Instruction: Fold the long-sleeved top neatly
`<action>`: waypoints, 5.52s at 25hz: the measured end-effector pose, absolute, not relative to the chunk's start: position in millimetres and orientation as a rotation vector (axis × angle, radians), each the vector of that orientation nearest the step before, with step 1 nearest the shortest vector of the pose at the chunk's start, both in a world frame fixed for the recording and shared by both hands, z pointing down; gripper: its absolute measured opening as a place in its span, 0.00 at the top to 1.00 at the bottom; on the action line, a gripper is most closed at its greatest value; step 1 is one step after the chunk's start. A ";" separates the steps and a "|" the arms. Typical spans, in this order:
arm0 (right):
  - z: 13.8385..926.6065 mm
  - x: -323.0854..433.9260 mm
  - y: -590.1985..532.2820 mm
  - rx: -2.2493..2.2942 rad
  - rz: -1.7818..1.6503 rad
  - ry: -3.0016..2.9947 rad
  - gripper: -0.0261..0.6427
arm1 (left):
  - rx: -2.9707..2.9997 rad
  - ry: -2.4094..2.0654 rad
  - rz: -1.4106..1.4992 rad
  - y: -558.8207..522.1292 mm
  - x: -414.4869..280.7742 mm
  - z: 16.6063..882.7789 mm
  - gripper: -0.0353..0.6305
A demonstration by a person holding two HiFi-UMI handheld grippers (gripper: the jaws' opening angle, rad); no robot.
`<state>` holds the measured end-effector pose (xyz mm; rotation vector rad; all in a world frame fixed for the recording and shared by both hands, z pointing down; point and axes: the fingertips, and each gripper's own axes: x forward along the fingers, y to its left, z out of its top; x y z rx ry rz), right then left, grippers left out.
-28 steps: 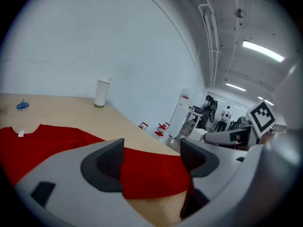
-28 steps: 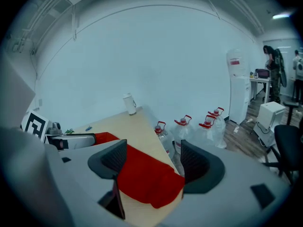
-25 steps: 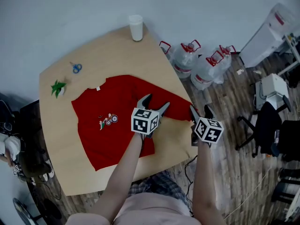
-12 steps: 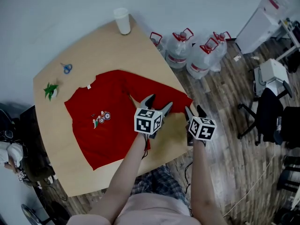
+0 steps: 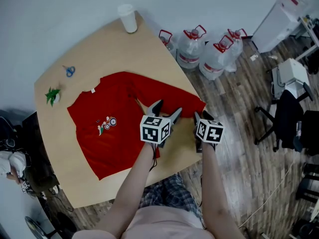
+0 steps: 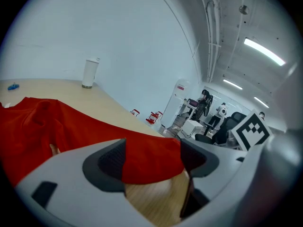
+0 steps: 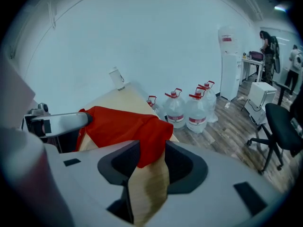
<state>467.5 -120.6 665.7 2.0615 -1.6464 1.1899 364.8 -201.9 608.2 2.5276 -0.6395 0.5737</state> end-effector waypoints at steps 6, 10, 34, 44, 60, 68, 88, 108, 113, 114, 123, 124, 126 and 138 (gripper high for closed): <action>667.2 464.6 -124.1 2.064 1.211 -1.653 0.78 | 2.521 -0.638 0.583 -200.0 362.2 611.2 0.41; 670.0 460.4 -126.3 2.042 1.202 -1.662 0.85 | 2.512 -0.641 0.585 -198.9 359.5 613.6 0.41; 549.1 441.1 -188.5 2.046 0.866 -1.893 0.93 | 2.493 -0.893 0.464 -251.9 273.6 564.0 0.41; 501.9 377.6 -250.5 1.935 0.722 -2.073 0.93 | 2.420 -1.103 0.375 -287.1 186.0 543.3 0.41; 446.7 224.3 -336.9 1.609 0.499 -2.377 0.93 | 2.291 -1.340 0.294 -310.6 52.0 532.0 0.41; 448.5 106.6 -362.0 1.292 0.388 -2.513 0.93 | 2.225 -1.429 0.286 -313.9 -10.6 538.3 0.41; 585.0 -73.6 -348.1 0.740 0.404 -2.422 0.92 | 1.997 -1.608 0.269 -280.3 -133.2 579.5 0.41; 581.7 -117.6 -351.2 0.683 0.655 -2.554 0.60 | 1.969 -1.634 0.286 -268.3 -155.4 581.6 0.41; 563.2 -77.7 -363.6 0.777 0.597 -2.563 0.60 | 2.008 -1.607 0.342 -278.2 -146.0 579.5 0.41; 561.0 -66.5 -366.3 0.796 0.578 -2.555 0.60 | 2.020 -1.595 0.366 -282.4 -142.6 579.4 0.41; 552.4 43.4 -395.9 0.969 0.476 -2.458 0.60 | 2.155 -1.501 0.504 -340.2 -107.7 565.4 0.41; 551.6 55.5 -399.8 0.985 0.462 -2.445 0.60 | 2.169 -1.487 0.530 -347.0 -104.5 564.8 0.41; 550.7 78.5 -408.4 1.004 0.428 -2.417 0.61 | 2.197 -1.462 0.580 -361.5 -100.0 562.7 0.41; 584.9 123.9 -452.2 0.712 0.160 -2.210 0.66 | 2.373 -1.099 1.046 -442.5 -59.9 589.9 0.41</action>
